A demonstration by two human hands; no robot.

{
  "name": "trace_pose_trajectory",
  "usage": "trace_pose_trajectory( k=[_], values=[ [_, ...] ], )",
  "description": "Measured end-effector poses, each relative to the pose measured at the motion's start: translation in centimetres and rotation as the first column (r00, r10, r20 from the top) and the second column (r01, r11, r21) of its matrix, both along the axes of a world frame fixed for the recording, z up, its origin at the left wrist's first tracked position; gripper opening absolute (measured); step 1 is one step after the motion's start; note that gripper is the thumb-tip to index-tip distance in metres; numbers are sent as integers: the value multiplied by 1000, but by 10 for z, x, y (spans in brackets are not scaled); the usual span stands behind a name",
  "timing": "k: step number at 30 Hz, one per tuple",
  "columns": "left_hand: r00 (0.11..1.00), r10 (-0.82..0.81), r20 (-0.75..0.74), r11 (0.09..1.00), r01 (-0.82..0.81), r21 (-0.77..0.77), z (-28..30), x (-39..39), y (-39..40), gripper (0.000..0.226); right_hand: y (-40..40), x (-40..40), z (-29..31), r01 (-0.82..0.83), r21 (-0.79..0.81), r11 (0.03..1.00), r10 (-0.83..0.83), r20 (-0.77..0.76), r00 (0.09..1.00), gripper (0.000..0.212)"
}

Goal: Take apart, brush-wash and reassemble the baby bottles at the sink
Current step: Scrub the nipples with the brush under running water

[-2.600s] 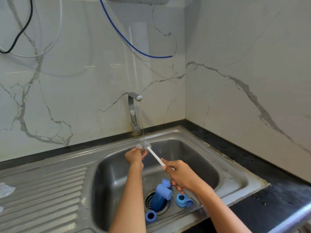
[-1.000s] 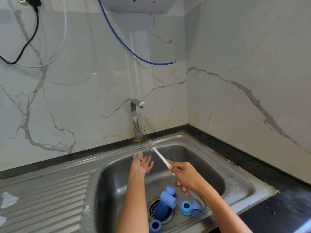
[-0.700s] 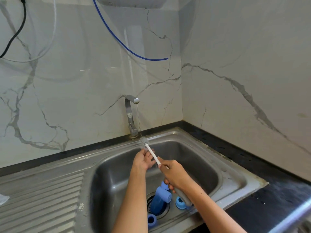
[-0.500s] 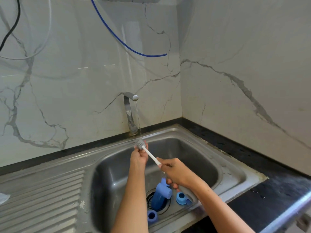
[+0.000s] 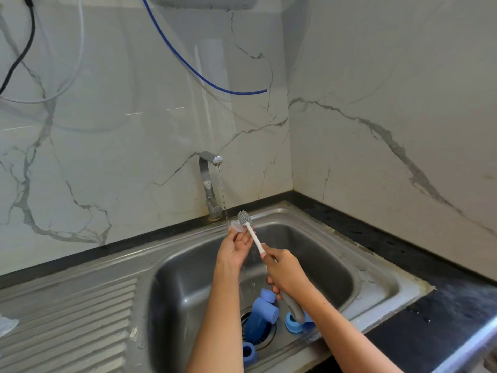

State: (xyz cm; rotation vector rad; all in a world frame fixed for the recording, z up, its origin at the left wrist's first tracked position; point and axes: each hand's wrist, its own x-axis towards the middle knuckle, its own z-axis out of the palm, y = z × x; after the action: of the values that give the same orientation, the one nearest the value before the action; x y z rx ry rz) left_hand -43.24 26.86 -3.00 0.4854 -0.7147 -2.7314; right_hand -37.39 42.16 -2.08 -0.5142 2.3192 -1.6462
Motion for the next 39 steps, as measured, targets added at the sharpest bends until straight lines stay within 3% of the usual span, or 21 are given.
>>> trace_pose_trajectory(
  k=[3, 6, 11, 15, 18, 22, 25, 27, 30, 32, 33, 39],
  values=[
    [997, 72, 19, 997, -73, 33, -4, 0, -7, 26, 0, -1, -1, 9, -7, 1000, -9, 19, 1000, 41],
    [987, 161, 1, 974, -159, 160, -5, 2, -14, 39, 1, -3, -4, 25, -7, 1000, -24, 57, 998, 41],
    [989, 130, -66, 963, -110, 246, -5, 8, -15, 40, -1, -1, -4, -21, 28, 999, 20, 54, 998, 41],
    [996, 72, -46, 987, -65, 147, -2, 10, -14, 36, 1, -2, -5, -30, 40, 999, 28, 64, 998, 42],
    [999, 48, -24, 999, -47, 18, 1, 11, -14, 17, 2, -3, -5, -39, 55, 998, 35, 71, 997, 40],
    [992, 97, 76, 968, -77, -239, 2, 19, -4, 31, 4, -4, -6, -64, 50, 997, 60, 72, 996, 43],
    [957, 217, 192, 859, -94, -504, 7, 38, 5, 23, 4, -1, -2, -94, 53, 994, 90, 76, 993, 42],
    [935, 273, 228, 739, -52, -671, 8, 54, 7, 14, 4, 0, 0, -119, 66, 991, 114, 71, 991, 42],
    [914, 356, 193, 390, 43, -920, 9, 87, -3, 9, 0, 4, -2, -161, 110, 981, 156, 54, 986, 42],
    [901, 396, 176, 165, 118, -979, 11, 108, -11, 19, -2, 5, -5, -180, 126, 976, 174, 60, 983, 43],
    [896, 408, 174, 100, 145, -984, 11, 117, -15, 24, -4, 6, -6, -188, 136, 973, 180, 66, 981, 43],
    [877, 462, 132, -24, 161, -987, 8, 146, -26, 31, -3, 10, -8, -217, 214, 952, 208, 64, 976, 43]
  ],
)
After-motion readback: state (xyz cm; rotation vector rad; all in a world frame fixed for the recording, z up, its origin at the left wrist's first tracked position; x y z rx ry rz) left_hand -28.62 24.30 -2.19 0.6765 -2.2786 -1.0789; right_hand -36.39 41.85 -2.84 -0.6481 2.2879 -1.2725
